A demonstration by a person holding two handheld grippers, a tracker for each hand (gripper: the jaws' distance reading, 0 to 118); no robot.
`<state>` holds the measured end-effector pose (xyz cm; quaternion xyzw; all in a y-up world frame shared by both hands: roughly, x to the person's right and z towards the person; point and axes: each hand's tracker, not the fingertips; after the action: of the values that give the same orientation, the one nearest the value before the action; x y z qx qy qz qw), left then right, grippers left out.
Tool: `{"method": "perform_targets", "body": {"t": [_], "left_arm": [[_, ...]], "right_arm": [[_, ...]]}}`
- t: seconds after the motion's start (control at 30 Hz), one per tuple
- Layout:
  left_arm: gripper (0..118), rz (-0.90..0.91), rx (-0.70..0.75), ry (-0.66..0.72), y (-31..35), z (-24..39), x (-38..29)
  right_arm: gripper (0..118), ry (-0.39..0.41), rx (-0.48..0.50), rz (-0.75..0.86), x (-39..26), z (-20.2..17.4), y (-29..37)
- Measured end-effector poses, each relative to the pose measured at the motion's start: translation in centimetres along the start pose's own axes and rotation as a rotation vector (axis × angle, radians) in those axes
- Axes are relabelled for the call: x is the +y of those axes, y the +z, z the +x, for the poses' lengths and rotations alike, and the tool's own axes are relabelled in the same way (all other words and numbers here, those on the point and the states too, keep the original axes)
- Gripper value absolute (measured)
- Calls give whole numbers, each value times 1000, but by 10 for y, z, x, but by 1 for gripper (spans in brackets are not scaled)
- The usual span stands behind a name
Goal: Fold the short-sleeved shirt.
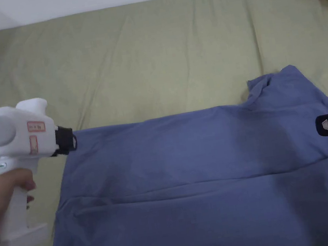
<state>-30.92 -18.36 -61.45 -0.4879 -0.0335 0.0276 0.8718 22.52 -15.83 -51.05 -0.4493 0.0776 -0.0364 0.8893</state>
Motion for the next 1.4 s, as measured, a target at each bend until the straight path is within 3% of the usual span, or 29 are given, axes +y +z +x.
{"method": "perform_targets", "body": {"t": [0.03,0.07,0.1,0.13,0.27,0.3,0.33,0.37,0.4,0.43,0.47,0.5,0.63,0.67,0.73,0.77,0.93,1.0,1.03,1.07,1.1,1.13,1.4], "left_arm": [[30,-3,-4,-4,-13,-3,9],[75,-20,7,-19,-24,-5,15],[104,-41,7,-33,-36,-8,21],[118,-35,27,-39,-47,-8,24],[118,-75,42,-18,-80,-8,31],[116,-118,27,-11,-87,-8,30],[106,-131,-8,-12,-90,-8,29],[69,-135,-34,-19,-90,-7,28],[48,-138,-24,-29,-87,-3,27],[38,-106,18,-83,-80,-2,26],[8,-101,-3,-85,-76,-2,26],[2,-93,-12,-78,-68,-1,27],[1,-20,-95,-57,-32,4,28],[1,-15,-109,-68,-26,6,29],[1,-13,-111,-89,-15,9,28],[1,-15,-111,-93,-11,10,28],[1,-8,-127,-79,-8,3,28],[1,-18,-133,-69,-12,0,27],[1,-19,-132,-68,-13,-1,26],[1,-24,-130,-68,-15,-1,26],[1,-32,-129,-69,-17,-2,25],[1,-35,-123,-70,-19,-4,24],[1,-2,-141,32,17,-22,8]], "right_arm": [[0,-22,13,-15,-1,3,-5],[0,-39,24,-24,-2,5,-8],[0,-57,37,-33,-1,10,-12],[0,-60,38,-38,-3,12,-16],[0,-29,8,-55,-8,17,-25],[0,-29,3,-59,-9,19,-28],[0,-35,2,-64,-8,23,-30],[0,-40,-1,-67,-7,26,-32],[0,-47,-5,-69,-6,29,-34],[0,-52,-6,-67,-3,33,-36],[0,-55,-7,-65,0,36,-37],[0,-59,-6,-56,6,42,-38],[4,-89,45,0,50,61,-57],[26,-103,47,16,62,65,-64],[107,-137,29,15,94,75,-90],[116,-162,9,-31,107,81,-106],[111,-106,-120,-156,137,100,-172],[110,-77,-140,-197,132,105,-185],[103,-74,-128,-206,137,99,-189],[71,-62,-107,-213,134,99,-187],[19,-58,-91,-199,128,99,-182],[0,-48,-95,-135,126,96,-174],[0,-143,-15,-27,107,106,-61]]}}
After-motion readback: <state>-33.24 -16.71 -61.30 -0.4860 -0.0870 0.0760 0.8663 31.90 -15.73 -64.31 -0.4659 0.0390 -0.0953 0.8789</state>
